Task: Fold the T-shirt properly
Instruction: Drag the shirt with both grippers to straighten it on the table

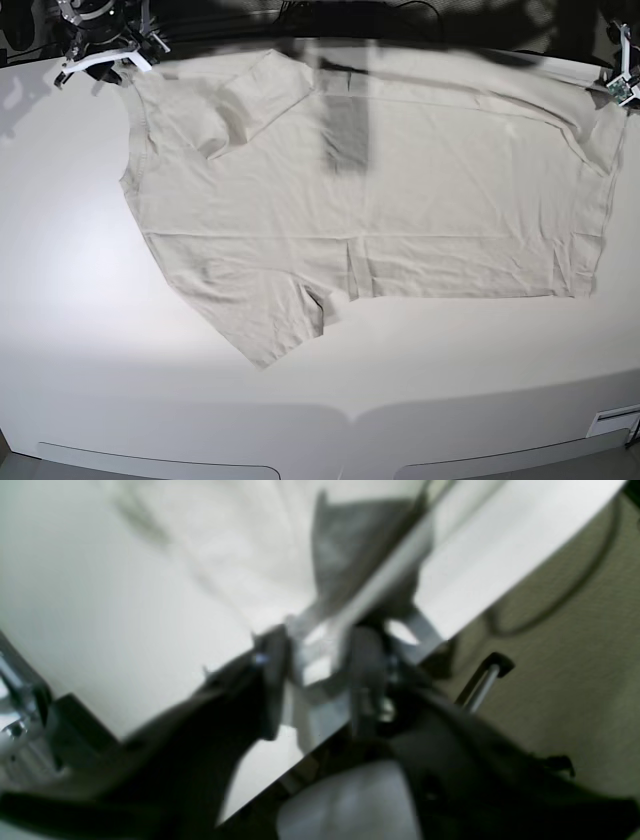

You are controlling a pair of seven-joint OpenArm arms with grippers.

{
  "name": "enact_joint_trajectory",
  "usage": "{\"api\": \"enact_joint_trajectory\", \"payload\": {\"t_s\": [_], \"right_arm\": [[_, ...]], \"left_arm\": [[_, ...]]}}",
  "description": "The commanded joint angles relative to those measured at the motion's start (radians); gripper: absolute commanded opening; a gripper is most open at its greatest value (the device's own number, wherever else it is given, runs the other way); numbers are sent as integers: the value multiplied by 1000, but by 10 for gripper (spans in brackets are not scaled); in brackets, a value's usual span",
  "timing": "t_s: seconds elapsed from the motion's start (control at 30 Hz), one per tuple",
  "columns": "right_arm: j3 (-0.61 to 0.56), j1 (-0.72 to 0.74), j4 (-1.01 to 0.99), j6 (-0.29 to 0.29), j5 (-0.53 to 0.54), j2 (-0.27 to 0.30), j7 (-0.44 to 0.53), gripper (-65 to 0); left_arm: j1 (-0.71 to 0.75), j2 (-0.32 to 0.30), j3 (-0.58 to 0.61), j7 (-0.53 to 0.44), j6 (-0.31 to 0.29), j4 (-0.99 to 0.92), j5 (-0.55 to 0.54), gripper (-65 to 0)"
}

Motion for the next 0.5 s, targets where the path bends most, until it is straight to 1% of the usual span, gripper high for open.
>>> {"api": "enact_joint_trajectory", "payload": {"t_s": [0.0,0.13,0.27,0.37,0.47], "right_arm": [[6,-8,27,-16,-14,12,4,-374],[6,-8,53,-15,-22,12,4,-374],[15,-7,84,-16,-22,13,4,-374],[43,-5,109,-16,-21,12,5,-374],[92,-5,122,-31,-7,13,28,-374]], "left_arm": [[16,-10,2,58,-28,-6,19,-392],[17,-10,-10,122,-28,-6,37,-391],[17,-10,-77,145,-28,-6,35,-391],[17,-10,-161,127,-28,-6,27,-391],[16,-10,-269,61,-28,-6,-33,-392]]}}
